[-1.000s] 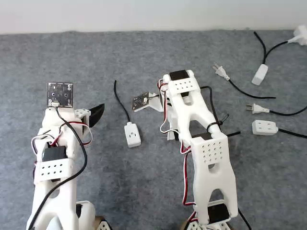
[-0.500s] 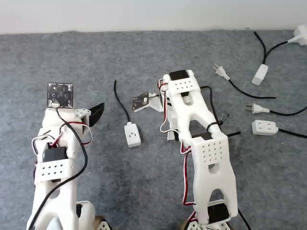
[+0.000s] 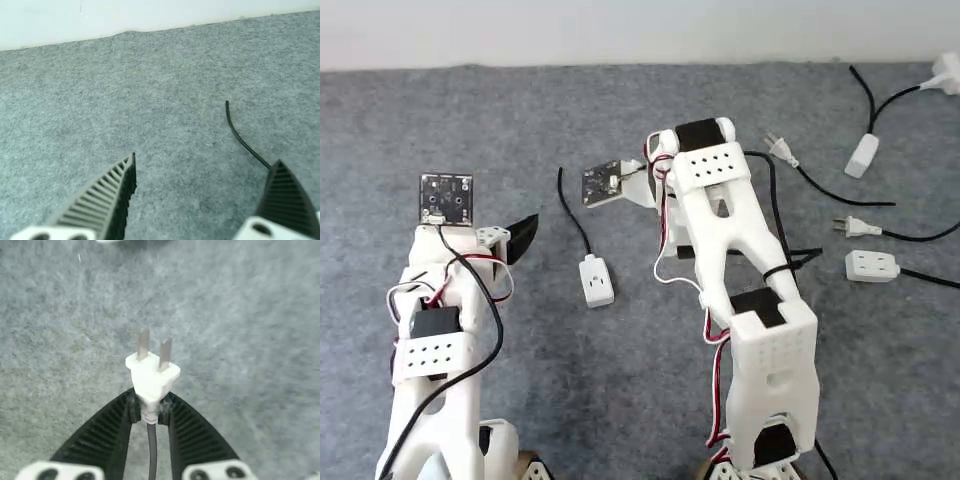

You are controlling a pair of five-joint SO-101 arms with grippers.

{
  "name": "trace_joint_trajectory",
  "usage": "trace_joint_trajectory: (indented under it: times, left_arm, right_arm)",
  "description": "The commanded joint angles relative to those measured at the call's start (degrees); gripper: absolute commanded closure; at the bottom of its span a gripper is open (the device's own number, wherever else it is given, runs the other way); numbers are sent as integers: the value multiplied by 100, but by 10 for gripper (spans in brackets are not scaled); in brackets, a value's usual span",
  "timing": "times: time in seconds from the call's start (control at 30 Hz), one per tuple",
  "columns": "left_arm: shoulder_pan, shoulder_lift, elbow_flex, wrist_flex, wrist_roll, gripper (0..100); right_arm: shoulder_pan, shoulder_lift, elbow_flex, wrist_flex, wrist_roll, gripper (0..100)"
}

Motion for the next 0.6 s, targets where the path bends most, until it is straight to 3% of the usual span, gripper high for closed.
trace_joint_trajectory:
  times: [0.0, 0.33, 0.57]
  left_arm:
    - [273, -53, -136, -220, -35, 603]
    - [510, -1389, -927, 334, 510, 603]
    - [1187, -3007, -927, 1407, 519, 603]
  right_arm:
    - [-286, -813, -70, 242, -158, 990]
    - [-831, -2105, -105, -391, -1407, 990]
    - [-831, -2334, -105, -778, -1758, 990]
